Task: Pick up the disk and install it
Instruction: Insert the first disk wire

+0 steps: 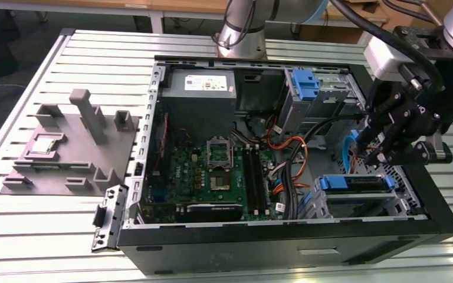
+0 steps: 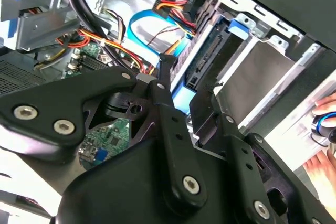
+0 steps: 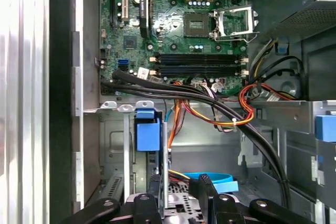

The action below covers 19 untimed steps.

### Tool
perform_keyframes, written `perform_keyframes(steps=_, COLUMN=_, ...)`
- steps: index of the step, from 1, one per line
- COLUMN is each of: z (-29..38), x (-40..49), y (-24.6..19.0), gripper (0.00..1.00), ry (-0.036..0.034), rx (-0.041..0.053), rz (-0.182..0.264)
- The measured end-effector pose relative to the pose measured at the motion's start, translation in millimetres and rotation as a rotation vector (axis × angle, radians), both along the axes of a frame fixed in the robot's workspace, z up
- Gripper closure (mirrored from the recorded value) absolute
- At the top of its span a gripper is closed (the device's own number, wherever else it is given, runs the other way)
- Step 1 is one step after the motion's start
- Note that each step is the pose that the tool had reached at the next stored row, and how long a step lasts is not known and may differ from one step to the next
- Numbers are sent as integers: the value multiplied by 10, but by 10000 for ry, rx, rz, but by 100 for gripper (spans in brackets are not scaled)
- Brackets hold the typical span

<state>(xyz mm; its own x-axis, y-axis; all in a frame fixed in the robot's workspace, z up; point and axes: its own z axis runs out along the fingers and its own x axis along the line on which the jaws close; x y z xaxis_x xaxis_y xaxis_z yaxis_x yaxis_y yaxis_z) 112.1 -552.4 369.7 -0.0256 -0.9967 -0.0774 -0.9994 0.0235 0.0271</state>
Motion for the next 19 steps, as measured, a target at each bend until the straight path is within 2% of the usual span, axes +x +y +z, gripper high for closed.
perform_keyframes(steps=3, z=0, x=7, y=27, gripper=58, ry=0, rx=55, rz=1)
perform_keyframes(steps=9, z=-1, x=43, y=33, gripper=58, ry=0, rx=67, rz=0)
perform_keyframes(steps=17, z=-123, x=62, y=36, gripper=58, ry=0, rx=65, rz=3)
perform_keyframes(steps=19, z=-129, x=62, y=36, gripper=58, ry=0, rx=64, rz=3)
